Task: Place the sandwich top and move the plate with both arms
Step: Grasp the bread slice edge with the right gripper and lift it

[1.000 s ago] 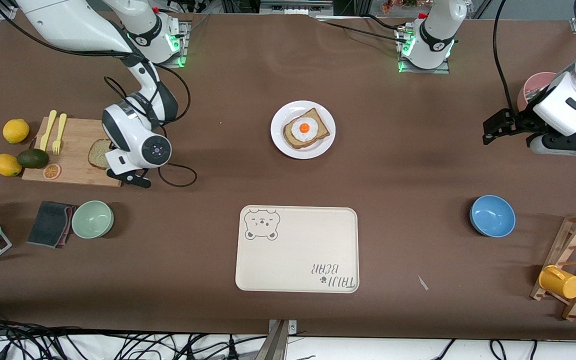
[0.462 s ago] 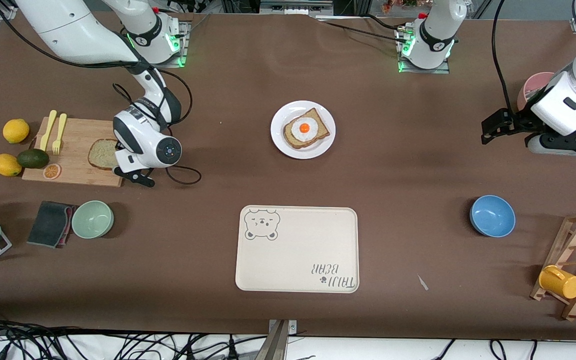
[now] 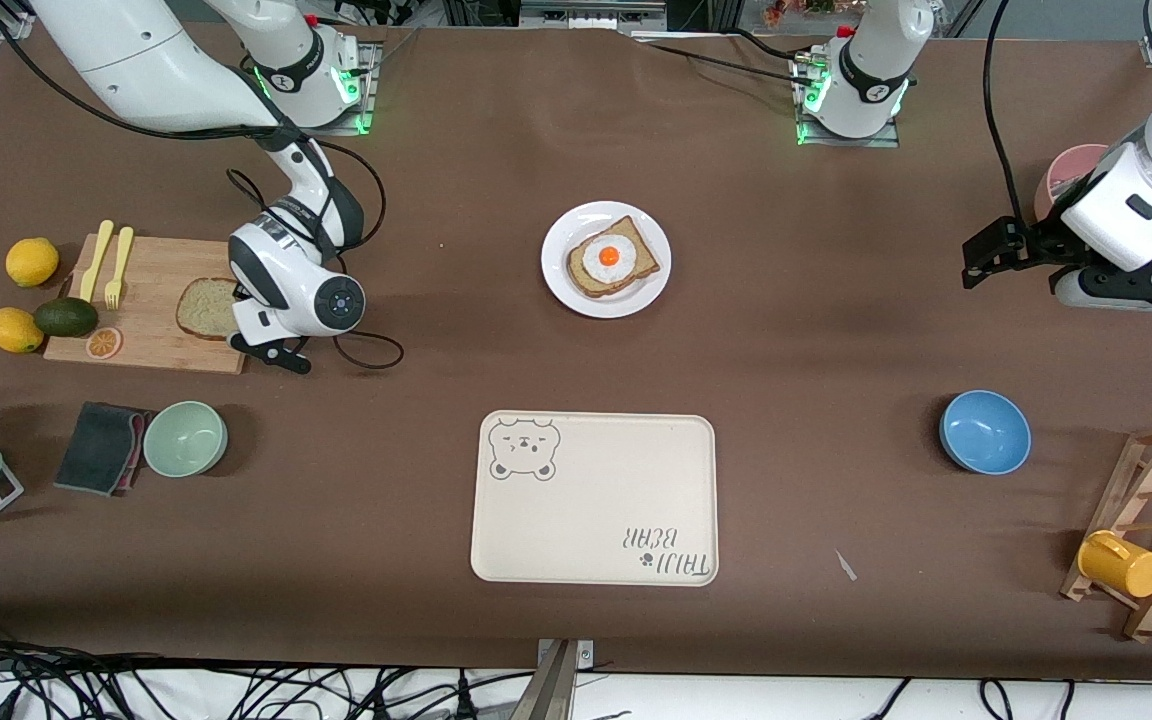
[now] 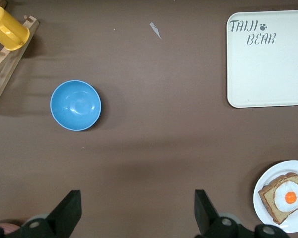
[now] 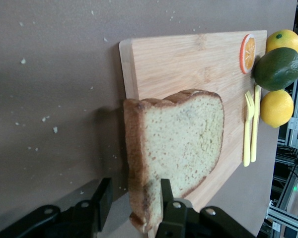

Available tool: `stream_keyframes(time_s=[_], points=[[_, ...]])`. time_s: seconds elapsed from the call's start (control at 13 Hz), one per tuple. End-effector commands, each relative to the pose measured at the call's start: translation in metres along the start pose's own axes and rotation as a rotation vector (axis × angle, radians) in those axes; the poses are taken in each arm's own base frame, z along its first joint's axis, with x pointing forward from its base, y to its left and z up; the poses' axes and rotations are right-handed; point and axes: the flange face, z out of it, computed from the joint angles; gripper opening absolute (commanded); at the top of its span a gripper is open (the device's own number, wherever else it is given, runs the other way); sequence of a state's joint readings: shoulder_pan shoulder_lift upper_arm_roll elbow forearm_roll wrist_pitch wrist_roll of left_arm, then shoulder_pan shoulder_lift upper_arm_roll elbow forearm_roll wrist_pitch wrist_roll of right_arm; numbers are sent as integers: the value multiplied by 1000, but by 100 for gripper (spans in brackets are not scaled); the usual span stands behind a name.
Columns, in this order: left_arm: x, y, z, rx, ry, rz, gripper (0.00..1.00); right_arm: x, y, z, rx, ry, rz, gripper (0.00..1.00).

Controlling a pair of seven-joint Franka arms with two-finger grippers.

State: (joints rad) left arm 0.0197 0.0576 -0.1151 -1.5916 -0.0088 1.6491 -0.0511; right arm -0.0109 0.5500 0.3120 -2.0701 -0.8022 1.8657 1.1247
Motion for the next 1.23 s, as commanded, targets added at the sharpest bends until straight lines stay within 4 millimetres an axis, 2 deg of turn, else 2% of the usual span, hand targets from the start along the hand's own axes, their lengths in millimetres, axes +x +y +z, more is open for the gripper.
stream_keyframes(time_s=[0.0,0.15,0.23,0.54,0.62,0.69,0.77,1.0,1.15], points=[[-4,1,-5,31,13,1,100,-1,-1,9,-28,15,2,47],[-4,1,-5,31,13,1,100,-2,4,9,-58,8,4,46],[-4,2,-6,31,14,1,100,-2,4,9,-61,7,4,40],[-4,2,-6,30,12,1,100,-5,4,12,-66,4,1,0],[-5,1,-5,31,11,1,100,-6,5,9,-67,8,0,0],[-4,2,-6,30,12,1,100,-11,5,-6,-76,24,-9,0],[-5,1,-6,31,9,1,100,-21,-3,-25,-77,42,-30,0],[-5,2,-6,30,8,1,100,-31,-13,-78,-23,110,-67,0],[-5,2,-6,30,8,1,100,-69,-25,-153,-29,184,-117,0]])
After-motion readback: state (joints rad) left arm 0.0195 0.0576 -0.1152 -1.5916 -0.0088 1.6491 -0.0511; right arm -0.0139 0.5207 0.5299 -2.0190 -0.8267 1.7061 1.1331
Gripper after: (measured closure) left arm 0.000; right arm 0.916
